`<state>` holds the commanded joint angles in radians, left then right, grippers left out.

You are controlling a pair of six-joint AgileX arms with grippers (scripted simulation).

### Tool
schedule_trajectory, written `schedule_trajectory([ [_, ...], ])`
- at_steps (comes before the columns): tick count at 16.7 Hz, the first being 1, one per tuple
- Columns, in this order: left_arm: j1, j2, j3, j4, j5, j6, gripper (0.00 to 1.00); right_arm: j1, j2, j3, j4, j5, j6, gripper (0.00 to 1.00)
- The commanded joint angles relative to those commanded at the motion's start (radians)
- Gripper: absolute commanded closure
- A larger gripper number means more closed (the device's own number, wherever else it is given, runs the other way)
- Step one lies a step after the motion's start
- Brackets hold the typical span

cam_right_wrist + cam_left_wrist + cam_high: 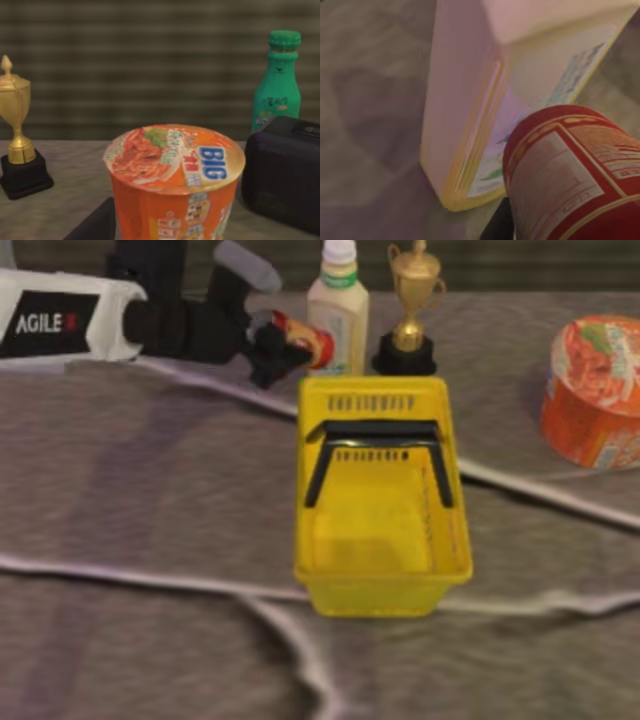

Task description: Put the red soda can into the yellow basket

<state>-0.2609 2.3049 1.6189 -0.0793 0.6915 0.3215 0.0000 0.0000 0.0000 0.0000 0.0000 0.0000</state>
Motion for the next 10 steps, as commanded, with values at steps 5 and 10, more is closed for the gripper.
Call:
schedule_trajectory([
  [5,-0.03,-0.06,-0.138,0.487,0.33,-0.163,1.0,0.0,0.0,0.0,0.0,0.0,0.0,0.0],
  [10,-0.048,-0.128,-0.226,0.774,0.552,-0.262,1.0,0.0,0.0,0.0,0.0,0.0,0.0,0.0],
])
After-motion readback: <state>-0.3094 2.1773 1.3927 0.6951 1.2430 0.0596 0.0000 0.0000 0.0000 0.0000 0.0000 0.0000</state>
